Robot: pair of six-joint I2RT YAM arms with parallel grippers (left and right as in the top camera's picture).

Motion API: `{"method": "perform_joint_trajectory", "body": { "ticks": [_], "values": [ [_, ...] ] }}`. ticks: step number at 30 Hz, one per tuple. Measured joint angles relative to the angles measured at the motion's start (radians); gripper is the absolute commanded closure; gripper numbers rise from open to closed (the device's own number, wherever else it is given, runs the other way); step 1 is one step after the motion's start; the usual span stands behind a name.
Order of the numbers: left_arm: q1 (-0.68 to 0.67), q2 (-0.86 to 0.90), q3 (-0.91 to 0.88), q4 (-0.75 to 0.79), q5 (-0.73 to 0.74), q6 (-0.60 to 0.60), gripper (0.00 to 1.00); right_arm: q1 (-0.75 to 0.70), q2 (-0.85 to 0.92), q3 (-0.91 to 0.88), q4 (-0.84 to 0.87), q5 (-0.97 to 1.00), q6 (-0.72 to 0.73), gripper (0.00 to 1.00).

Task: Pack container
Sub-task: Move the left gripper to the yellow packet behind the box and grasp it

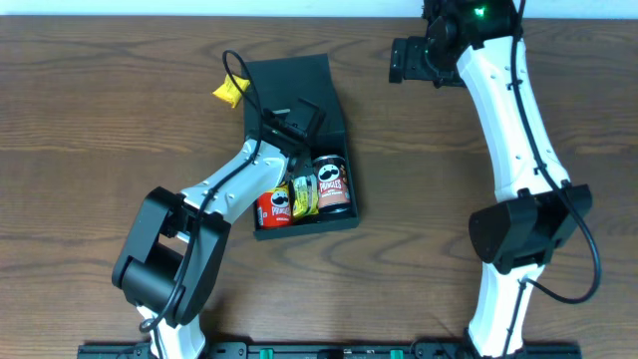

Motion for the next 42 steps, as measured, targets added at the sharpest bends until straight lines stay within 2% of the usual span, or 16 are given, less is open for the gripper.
{"method": "perform_joint_trajectory", "body": {
  "ticks": [3,9,13,15,18,21,22,24,26,28,31,36,42],
  "values": [
    [0.002,0.000,0.066,-0.018,-0.029,0.017,0.94,0.000,0.000,0.000,0.000,0.000,0.000,0.01],
    [0.003,-0.037,0.316,-0.179,-0.099,0.096,0.94,0.000,0.000,0.000,0.000,0.000,0.000,0.01],
    [0.026,-0.055,0.392,-0.187,-0.158,0.116,0.95,0.000,0.000,0.000,0.000,0.000,0.000,0.01],
    [0.068,-0.058,0.402,-0.198,-0.144,0.093,0.94,0.000,0.000,0.000,0.000,0.000,0.000,0.01],
    [0.176,-0.058,0.403,-0.211,-0.114,-0.008,0.94,0.000,0.000,0.000,0.005,0.000,0.000,0.01],
    [0.281,-0.058,0.403,-0.106,-0.074,0.017,0.88,0.000,0.000,0.000,0.020,0.000,0.000,0.01],
    [0.325,-0.058,0.403,-0.052,-0.017,0.135,0.80,0.000,0.000,0.000,0.026,0.000,0.000,0.01],
    [0.380,-0.058,0.409,-0.036,0.049,0.336,0.02,0.000,0.000,0.000,0.026,0.000,0.000,0.01],
    [0.414,-0.058,0.409,-0.044,0.092,0.483,0.00,0.000,0.000,0.000,0.023,0.000,0.000,0.01],
    [0.447,-0.058,0.410,-0.061,0.160,0.650,0.05,0.000,0.000,0.000,0.021,0.000,0.000,0.01],
    [0.472,-0.058,0.410,-0.061,0.223,0.800,0.05,0.000,0.000,0.000,0.023,0.000,0.000,0.01],
    [0.482,-0.045,0.411,-0.034,0.288,0.975,0.05,0.000,0.000,0.000,0.030,0.000,0.000,0.01],
    [0.494,0.090,0.420,0.043,0.333,1.064,0.05,0.000,0.000,0.000,0.024,0.000,0.000,0.01]
  ]
}}
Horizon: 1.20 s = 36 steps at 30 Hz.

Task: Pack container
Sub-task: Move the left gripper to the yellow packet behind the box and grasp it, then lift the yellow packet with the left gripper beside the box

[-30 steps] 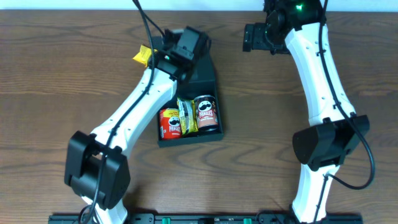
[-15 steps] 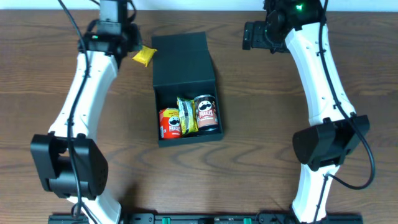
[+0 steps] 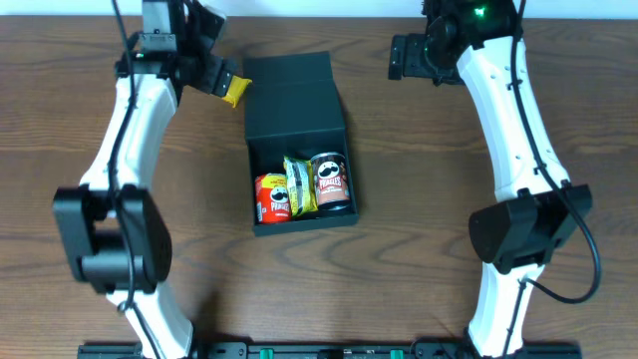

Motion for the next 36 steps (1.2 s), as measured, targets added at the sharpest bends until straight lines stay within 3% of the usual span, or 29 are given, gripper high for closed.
{"method": "perform_joint_trajectory", "body": {
  "ticks": [6,23,25,28,36],
  "values": [
    [0.005,0.135,0.000,0.029,0.063,0.023,0.05,0.000,0.000,0.000,-0.007,0.000,0.000,0.01],
    [0.005,0.244,0.017,0.084,0.119,0.022,0.04,0.000,0.000,0.000,-0.048,0.000,0.000,0.01],
    [0.005,0.247,0.017,0.093,0.119,0.020,0.00,0.000,0.000,0.000,-0.048,0.000,0.000,0.01],
    [0.005,0.247,0.017,0.102,0.119,0.018,0.11,0.000,0.000,0.000,-0.048,0.000,0.000,0.01],
    [0.005,0.261,0.017,0.109,0.122,0.016,0.12,0.000,0.000,0.000,-0.048,0.000,0.000,0.01]
  ]
}}
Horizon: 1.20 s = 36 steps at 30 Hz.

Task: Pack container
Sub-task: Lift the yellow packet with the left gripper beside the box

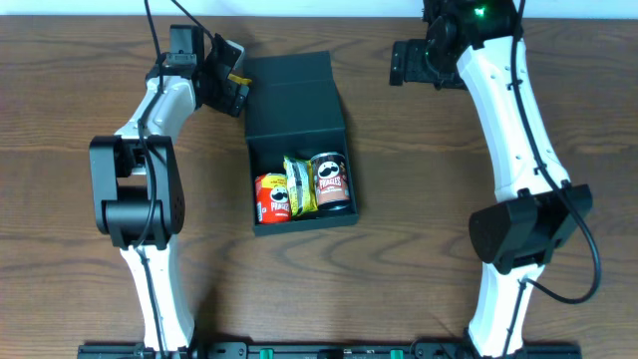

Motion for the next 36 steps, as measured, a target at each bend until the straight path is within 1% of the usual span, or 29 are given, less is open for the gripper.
{"method": "perform_joint_trajectory", "body": {
  "ticks": [3,6,13,21,24,26,36],
  "values": [
    [0.000,0.009,0.008,0.005,0.003,-0.011,0.16,0.000,0.000,0.000,0.000,0.000,0.000,0.01],
    [0.000,0.016,0.010,0.011,0.005,-0.026,0.27,0.000,0.000,0.000,0.000,0.000,0.000,0.01],
    [0.002,0.037,0.010,0.011,0.000,-0.024,0.35,0.000,0.000,0.000,0.000,0.000,0.000,0.01],
    [0.002,0.040,0.010,0.006,0.000,-0.024,0.46,0.000,0.000,0.000,0.000,0.000,0.000,0.01],
    [0.002,0.040,0.010,0.007,0.000,-0.024,0.48,0.000,0.000,0.000,0.000,0.000,0.000,0.01],
    [0.002,0.040,0.010,0.007,0.000,-0.025,0.50,0.000,0.000,0.000,0.000,0.000,0.000,0.01],
    [0.002,0.040,0.010,0.034,0.000,-0.035,0.51,0.000,0.000,0.000,0.000,0.000,0.000,0.01]
  ]
}}
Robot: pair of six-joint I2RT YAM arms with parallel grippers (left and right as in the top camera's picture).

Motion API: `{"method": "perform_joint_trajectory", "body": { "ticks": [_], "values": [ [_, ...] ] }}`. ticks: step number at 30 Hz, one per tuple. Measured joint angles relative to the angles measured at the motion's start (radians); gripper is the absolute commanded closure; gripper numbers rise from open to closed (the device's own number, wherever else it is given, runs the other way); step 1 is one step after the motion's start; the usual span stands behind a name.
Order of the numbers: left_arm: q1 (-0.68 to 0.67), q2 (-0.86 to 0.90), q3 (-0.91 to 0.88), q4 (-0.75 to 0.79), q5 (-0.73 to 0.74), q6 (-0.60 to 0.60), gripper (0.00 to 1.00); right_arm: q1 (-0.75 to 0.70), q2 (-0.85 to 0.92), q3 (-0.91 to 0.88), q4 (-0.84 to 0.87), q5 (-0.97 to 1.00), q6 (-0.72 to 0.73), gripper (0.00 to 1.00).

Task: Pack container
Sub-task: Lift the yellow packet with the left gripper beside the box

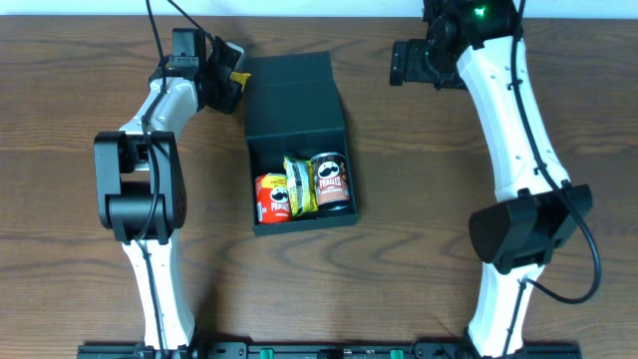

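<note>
A black box (344,140) lies open mid-table, its lid (294,95) folded back toward the far side. Its near end holds a red Pringles can (273,199), a yellow-green snack packet (299,184) and a brown Pringles can (332,183). At the lid's far left corner my left gripper (225,86) sits over a yellow packet (238,77), of which only a sliver shows. The overhead view hides how its fingers stand. My right gripper (401,62) hangs at the far right, apart from everything, its fingers unclear.
The right arm (508,120) runs down the table's right side from the far edge. The left arm (150,150) runs along the left side. Bare wood surrounds the box.
My left gripper has shifted only slightly, staying over the yellow packet at the lid's far left corner. The box, its contents and the right arm are unchanged.
First my left gripper was at the box's near end beside the cans and snack packet. Then it was at the far left, next to the yellow packet on the table. After that it covered the packet, and it stays there now. The right arm never moved.
</note>
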Motion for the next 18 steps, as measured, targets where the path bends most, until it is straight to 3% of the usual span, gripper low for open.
{"method": "perform_joint_trajectory", "body": {
  "ticks": [9,18],
  "values": [
    [0.000,-0.012,0.000,-0.013,-0.009,-0.096,0.54,0.000,0.000,0.000,0.014,0.000,0.000,0.01],
    [0.000,-0.162,0.000,-0.126,-0.031,-0.167,0.55,0.000,0.000,0.000,0.025,0.000,0.000,0.01]
  ]
}}
